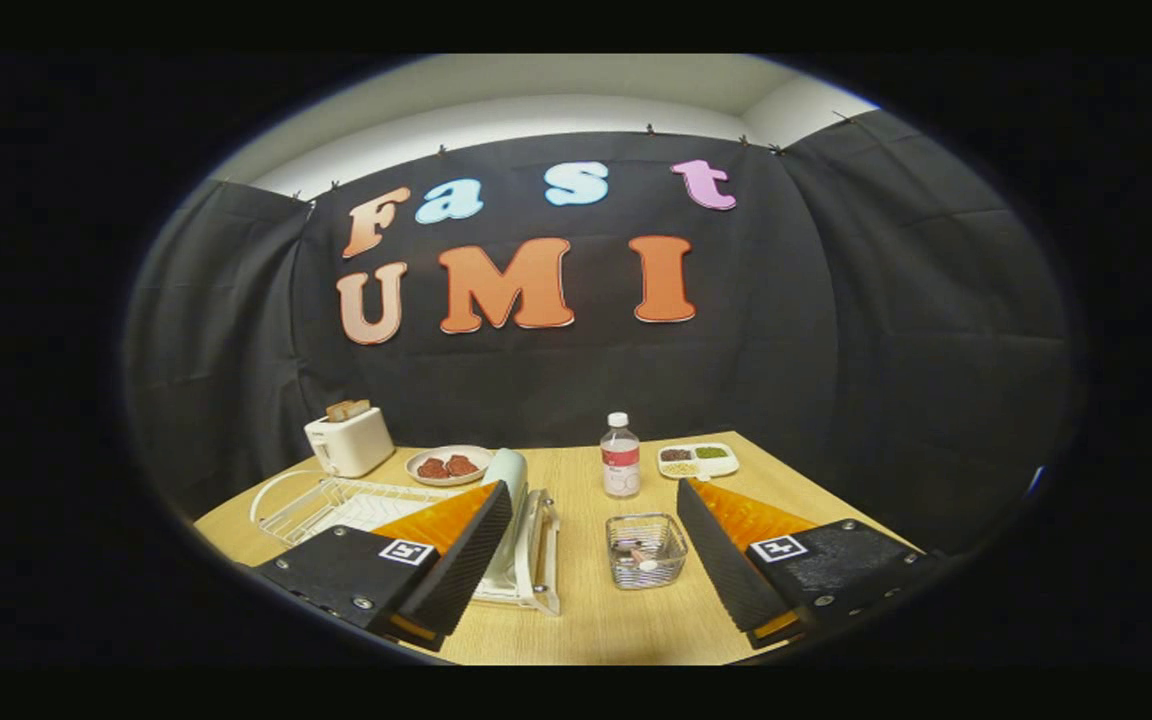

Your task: Take the plate from the dish rack, then take the spoon from the basket and place it into the plate.

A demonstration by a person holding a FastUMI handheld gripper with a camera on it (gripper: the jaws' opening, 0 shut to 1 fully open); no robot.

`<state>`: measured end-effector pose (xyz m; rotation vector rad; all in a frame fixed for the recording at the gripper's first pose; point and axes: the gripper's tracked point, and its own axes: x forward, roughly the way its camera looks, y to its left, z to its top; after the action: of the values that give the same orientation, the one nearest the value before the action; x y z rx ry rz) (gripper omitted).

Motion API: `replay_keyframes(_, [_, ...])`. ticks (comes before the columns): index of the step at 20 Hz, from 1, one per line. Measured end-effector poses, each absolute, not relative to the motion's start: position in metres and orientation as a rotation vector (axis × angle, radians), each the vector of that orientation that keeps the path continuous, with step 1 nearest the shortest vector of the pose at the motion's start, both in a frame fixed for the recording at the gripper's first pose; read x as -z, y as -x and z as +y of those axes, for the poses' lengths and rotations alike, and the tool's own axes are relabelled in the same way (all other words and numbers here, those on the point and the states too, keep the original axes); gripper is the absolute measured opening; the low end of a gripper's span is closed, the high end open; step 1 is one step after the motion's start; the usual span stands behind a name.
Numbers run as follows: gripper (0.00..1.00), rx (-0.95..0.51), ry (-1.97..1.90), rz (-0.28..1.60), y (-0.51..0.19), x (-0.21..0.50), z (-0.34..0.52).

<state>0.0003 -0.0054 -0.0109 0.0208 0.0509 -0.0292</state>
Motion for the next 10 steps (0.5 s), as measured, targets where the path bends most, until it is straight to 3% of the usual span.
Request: replay_keyframes(10, [0.97, 0.005, -0.065, 0.198, -0.047, 0.049, 0.047])
